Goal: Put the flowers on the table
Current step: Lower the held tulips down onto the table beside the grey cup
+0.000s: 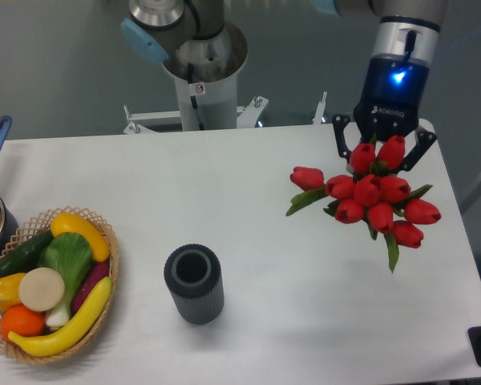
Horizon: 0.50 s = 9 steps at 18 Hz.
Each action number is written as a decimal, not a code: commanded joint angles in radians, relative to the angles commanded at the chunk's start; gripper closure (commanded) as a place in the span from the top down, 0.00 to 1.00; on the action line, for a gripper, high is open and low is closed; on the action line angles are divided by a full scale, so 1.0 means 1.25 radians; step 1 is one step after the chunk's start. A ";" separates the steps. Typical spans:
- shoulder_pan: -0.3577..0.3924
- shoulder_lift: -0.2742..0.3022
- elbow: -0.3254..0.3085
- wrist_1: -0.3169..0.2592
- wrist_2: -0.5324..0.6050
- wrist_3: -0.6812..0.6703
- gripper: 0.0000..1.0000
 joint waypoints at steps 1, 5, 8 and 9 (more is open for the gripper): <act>-0.020 -0.004 -0.006 0.000 0.049 0.026 0.41; -0.074 -0.029 -0.012 -0.037 0.193 0.081 0.41; -0.103 -0.059 -0.011 -0.054 0.254 0.104 0.36; -0.106 -0.082 -0.013 -0.054 0.266 0.109 0.36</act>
